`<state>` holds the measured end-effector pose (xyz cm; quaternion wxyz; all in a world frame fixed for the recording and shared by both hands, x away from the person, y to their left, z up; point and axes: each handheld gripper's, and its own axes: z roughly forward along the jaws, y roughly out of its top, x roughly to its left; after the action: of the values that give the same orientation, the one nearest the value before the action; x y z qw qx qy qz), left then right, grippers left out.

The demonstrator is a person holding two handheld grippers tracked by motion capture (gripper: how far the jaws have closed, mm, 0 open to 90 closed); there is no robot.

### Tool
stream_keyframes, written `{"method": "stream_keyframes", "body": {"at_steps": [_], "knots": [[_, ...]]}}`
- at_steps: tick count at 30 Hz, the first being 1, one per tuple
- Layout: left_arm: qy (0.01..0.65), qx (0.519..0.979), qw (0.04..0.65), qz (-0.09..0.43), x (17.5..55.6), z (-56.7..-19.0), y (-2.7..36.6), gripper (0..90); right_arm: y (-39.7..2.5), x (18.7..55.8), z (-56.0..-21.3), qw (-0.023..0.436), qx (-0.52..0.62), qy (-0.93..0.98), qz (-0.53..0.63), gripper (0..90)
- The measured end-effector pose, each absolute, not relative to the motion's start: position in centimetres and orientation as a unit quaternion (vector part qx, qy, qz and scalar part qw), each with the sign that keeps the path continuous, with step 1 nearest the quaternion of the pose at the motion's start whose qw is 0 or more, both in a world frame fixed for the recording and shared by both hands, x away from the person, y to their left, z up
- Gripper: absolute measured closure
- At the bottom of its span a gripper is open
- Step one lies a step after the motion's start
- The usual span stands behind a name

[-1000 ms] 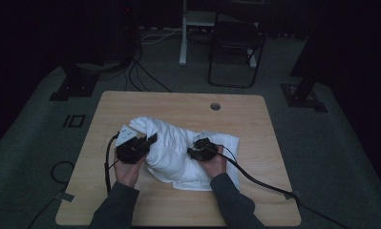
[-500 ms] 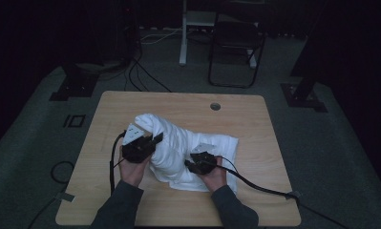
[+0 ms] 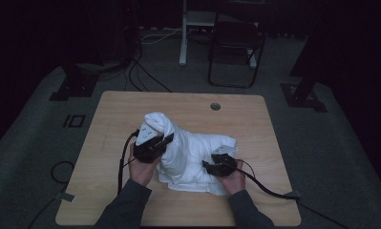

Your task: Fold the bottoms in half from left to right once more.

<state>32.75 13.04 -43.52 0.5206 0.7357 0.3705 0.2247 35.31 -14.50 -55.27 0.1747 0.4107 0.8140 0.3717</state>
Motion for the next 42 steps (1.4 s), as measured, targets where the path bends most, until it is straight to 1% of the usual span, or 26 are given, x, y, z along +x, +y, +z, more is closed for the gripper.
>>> {"method": "stream_keyframes", "body": {"at_steps": [1,2,3,4,6,8,9,10,12,13,14,15,16,19,22,25,32,33,34,35,36,37,38,39,40,42], "knots": [[0.367,0.737,0.52,0.226,32.6,-43.4,12.8,83.9,-13.6,35.5,-55.9,0.176,0.409,0.816,0.369,51.1],[0.367,0.737,0.52,0.226,32.6,-43.4,12.8,83.9,-13.6,35.5,-55.9,0.176,0.409,0.816,0.369,51.1],[0.361,0.741,0.519,0.227,32.5,-43.2,12.4,83.9,-12.4,35.7,-55.9,0.169,0.404,0.816,0.377,52.8],[0.361,0.741,0.519,0.227,32.5,-43.2,12.4,83.9,-12.4,35.7,-55.9,0.169,0.404,0.816,0.377,52.8],[0.356,0.744,0.517,0.229,32.4,-43.1,12.0,83.9,-10.9,35.9,-56.0,0.159,0.387,0.823,0.384,53.4],[0.353,0.75,0.511,0.228,32.5,-43.4,11.4,83.9,-9.2,35.9,-55.9,0.138,0.355,0.838,0.391,51.5],[0.353,0.755,0.505,0.223,32.7,-43.9,10.9,83.9,-9.0,35.9,-55.7,0.126,0.342,0.842,0.398,48.3],[0.353,0.755,0.505,0.223,32.7,-43.9,10.9,83.9,-9.0,35.9,-55.7,0.126,0.342,0.842,0.398,48.3],[0.35,0.761,0.505,0.207,33.0,-45.0,10.0,83.9,-10.8,35.6,-54.9,0.124,0.35,0.826,0.425,46.8],[0.349,0.763,0.505,0.201,33.0,-45.3,9.4,83.8,-12.2,35.4,-54.5,0.138,0.361,0.816,0.429,46.7],[0.349,0.763,0.505,0.201,33.0,-45.3,9.4,83.8,-12.2,35.4,-54.5,0.138,0.361,0.816,0.429,46.7],[0.345,0.772,0.499,0.191,33.2,-45.9,8.5,83.8,-13.3,35.3,-54.2,0.15,0.371,0.811,0.427,46.3],[0.341,0.779,0.493,0.183,33.4,-46.7,7.5,83.6,-15.7,35.4,-53.8,0.158,0.392,0.798,0.429,45.7],[0.339,0.794,0.477,0.165,33.8,-48.4,5.5,83.4,-18.5,35.4,-53.2,0.169,0.415,0.779,0.438,44.8],[0.337,0.804,0.464,0.156,34.0,-49.4,4.5,83.1,-19.1,35.4,-53.1,0.17,0.42,0.775,0.442,44.2],[0.339,0.829,0.425,0.135,34.2,-53.1,2.3,82.6,-20.8,34.8,-51.9,0.17,0.413,0.756,0.478,41.1],[0.332,0.833,0.423,0.131,33.7,-53.5,2.2,82.5,-19.1,35.4,-51.2,0.169,0.386,0.764,0.488,40.2],[0.332,0.834,0.423,0.127,33.7,-53.5,2.3,82.4,-18.3,36.1,-51.1,0.167,0.381,0.762,0.495,45.7],[0.332,0.834,0.423,0.127,33.7,-53.5,2.3,81.8,-18.3,36.1,-51.1,0.167,0.381,0.762,0.495,45.7],[0.329,0.835,0.424,0.118,33.7,-53.2,2.6,80.3,-17.7,36.9,-51.0,0.169,0.378,0.766,0.492,71.3],[0.329,0.835,0.424,0.118,33.7,-53.2,2.6,76.9,-17.4,37.3,-51.1,0.165,0.382,0.769,0.486,79.1],[0.328,0.83,0.438,0.102,33.5,-52.3,3.1,70.9,-17.2,37.7,-51.2,0.164,0.39,0.769,0.48,84.0],[0.328,0.83,0.438,0.102,33.5,-52.3,3.1,65.3,-17.2,37.7,-51.2,0.164,0.39,0.769,0.48,84.0],[0.323,0.824,0.457,0.091,33.1,-50.7,3.9,62.7,-17.1,38.2,-51.5,0.166,0.404,0.766,0.472,86.4],[0.323,0.824,0.457,0.091,33.1,-50.7,3.9,60.1,-17.1,38.2,-51.5,0.166,0.404,0.766,0.472,86.4],[0.309,0.815,0.48,0.096,32.5,-48.7,5.2,58.0,-17.3,38.5,-51.9,0.166,0.415,0.764,0.466,86.9]]}}
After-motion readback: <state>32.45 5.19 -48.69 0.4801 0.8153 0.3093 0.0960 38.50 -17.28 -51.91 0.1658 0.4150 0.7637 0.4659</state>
